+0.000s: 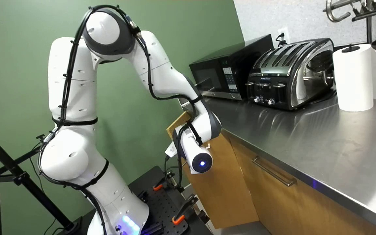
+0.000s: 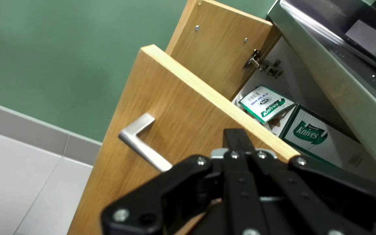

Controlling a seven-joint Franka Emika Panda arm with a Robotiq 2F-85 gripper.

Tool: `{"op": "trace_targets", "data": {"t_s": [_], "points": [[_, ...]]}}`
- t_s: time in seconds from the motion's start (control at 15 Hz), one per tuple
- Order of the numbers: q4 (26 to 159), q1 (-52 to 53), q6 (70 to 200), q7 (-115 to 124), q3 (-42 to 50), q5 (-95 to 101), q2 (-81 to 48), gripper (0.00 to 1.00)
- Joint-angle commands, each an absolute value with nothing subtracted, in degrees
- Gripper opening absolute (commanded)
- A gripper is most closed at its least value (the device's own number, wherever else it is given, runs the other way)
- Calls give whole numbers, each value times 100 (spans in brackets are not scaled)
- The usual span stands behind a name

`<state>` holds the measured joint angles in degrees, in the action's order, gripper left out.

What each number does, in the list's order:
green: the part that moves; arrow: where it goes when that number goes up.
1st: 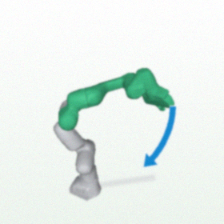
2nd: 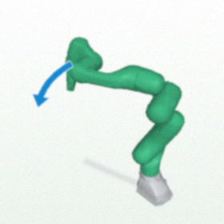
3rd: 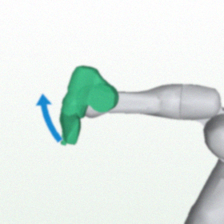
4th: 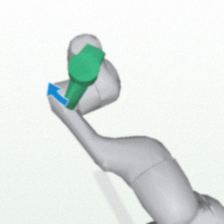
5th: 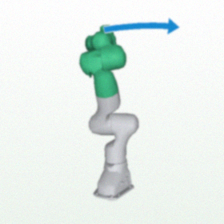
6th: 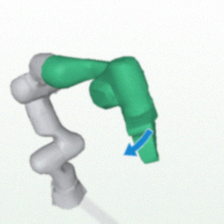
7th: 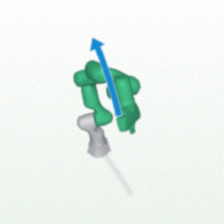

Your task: Close the right cabinet door

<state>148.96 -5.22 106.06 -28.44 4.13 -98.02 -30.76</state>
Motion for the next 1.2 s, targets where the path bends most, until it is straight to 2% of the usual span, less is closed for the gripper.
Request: {"op": "trace_targets", "data": {"t_s": [0.0,0.33,1.13], "points": [[14509,-300,10173,-3049,308,-10333,-3702,0],[13975,150,10185,-2853,155,-11102,-4220,0],[13265,699,10369,-1914,-54,-12634,-4054,0]]}}
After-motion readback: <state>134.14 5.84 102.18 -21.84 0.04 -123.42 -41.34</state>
